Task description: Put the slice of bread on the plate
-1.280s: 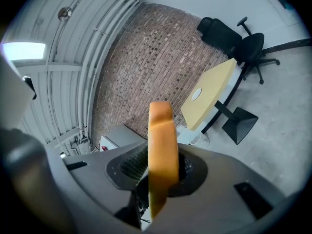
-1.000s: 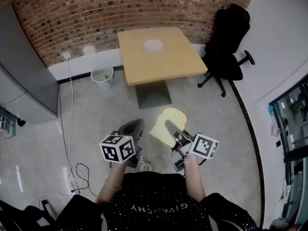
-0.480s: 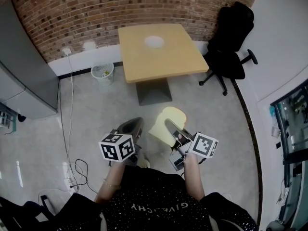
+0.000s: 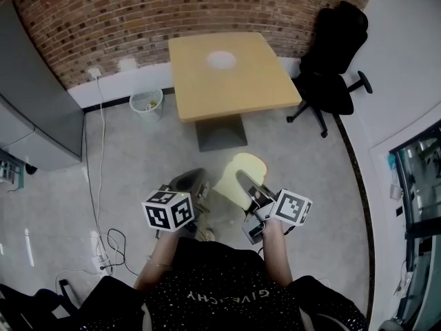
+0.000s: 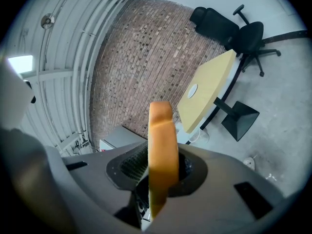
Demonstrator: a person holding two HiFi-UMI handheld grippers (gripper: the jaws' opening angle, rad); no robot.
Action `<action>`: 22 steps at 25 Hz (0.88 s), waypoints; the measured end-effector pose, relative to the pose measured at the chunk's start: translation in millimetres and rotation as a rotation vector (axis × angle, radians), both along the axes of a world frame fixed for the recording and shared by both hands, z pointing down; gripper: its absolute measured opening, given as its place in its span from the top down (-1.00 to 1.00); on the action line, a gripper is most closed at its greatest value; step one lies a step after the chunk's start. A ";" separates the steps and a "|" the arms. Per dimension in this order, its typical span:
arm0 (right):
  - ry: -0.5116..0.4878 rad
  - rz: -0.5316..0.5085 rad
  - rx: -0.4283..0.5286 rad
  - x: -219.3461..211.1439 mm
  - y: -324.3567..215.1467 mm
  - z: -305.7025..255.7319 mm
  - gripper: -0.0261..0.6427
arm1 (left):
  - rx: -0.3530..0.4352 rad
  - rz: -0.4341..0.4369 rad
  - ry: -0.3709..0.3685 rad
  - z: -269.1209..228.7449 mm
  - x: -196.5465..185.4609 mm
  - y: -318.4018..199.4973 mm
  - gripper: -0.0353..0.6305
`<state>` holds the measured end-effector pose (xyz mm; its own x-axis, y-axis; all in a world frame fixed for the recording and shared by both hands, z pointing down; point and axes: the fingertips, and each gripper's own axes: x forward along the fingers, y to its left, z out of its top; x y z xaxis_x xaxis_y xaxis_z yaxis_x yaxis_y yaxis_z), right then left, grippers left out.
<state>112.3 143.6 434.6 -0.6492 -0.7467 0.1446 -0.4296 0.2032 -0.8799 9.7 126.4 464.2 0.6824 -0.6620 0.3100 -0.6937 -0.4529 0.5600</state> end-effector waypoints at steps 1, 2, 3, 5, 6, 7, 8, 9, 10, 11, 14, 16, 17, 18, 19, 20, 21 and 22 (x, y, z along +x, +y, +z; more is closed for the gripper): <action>-0.002 0.000 -0.003 0.3 -5.3 0.2 0.63 | -0.002 0.000 -0.001 0.0 0.3 -5.8 0.87; -0.004 -0.001 -0.003 0.4 -11.0 -0.3 0.63 | -0.004 0.000 -0.002 -0.1 0.6 -12.2 0.87; -0.005 -0.003 0.000 0.9 -17.4 -1.2 0.63 | -0.004 0.001 -0.003 -0.3 1.6 -19.4 0.87; -0.007 -0.003 0.009 5.0 -32.4 -3.0 0.63 | -0.003 0.006 -0.003 -0.9 7.0 -34.6 0.87; -0.008 0.003 0.006 8.4 -40.1 -2.3 0.63 | -0.004 0.012 -0.003 -0.8 10.4 -42.2 0.86; -0.011 0.010 0.004 11.3 -48.0 -1.5 0.63 | -0.005 0.018 -0.004 -0.2 13.4 -49.7 0.86; -0.014 0.013 0.005 13.3 -56.1 -1.4 0.63 | -0.008 0.024 -0.005 0.9 15.6 -57.5 0.86; -0.016 0.015 0.008 14.8 -64.6 -1.9 0.63 | -0.012 0.027 -0.008 1.9 17.2 -65.8 0.87; -0.018 0.016 0.011 16.6 -73.3 -2.9 0.63 | -0.016 0.029 -0.009 2.2 18.7 -74.7 0.86; -0.017 0.021 0.007 19.7 -82.1 -3.0 0.63 | -0.017 0.031 -0.009 1.4 20.6 -84.2 0.87; -0.007 0.040 -0.010 31.1 -110.2 -3.9 0.63 | -0.010 0.035 -0.007 -5.0 27.3 -114.3 0.86; -0.006 0.036 0.000 34.1 -130.0 -8.5 0.63 | -0.011 0.036 -0.006 -7.9 30.2 -132.3 0.87; -0.008 0.036 0.000 34.4 -139.3 -9.5 0.63 | -0.015 0.037 -0.005 -8.0 30.5 -140.4 0.87; -0.011 0.037 -0.003 34.0 -148.4 -9.6 0.63 | -0.019 0.038 -0.005 -7.4 30.2 -148.3 0.87; -0.012 0.037 -0.005 33.0 -157.6 -9.8 0.63 | -0.023 0.038 -0.005 -6.6 29.3 -156.5 0.87; -0.012 0.034 -0.004 31.3 -167.0 -10.8 0.63 | -0.028 0.038 -0.004 -6.0 28.2 -165.2 0.87; -0.011 0.031 -0.004 29.9 -176.3 -11.5 0.63 | -0.032 0.036 -0.003 -5.9 27.3 -174.5 0.86; -0.009 0.033 -0.009 29.5 -185.2 -11.2 0.63 | -0.034 0.035 -0.001 -6.5 26.6 -184.4 0.86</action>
<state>141.7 -41.6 423.4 -0.6258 -0.7662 0.1463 -0.4283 0.1808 -0.8853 36.3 -57.9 457.7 0.7047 -0.6267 0.3327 -0.6783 -0.4573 0.5752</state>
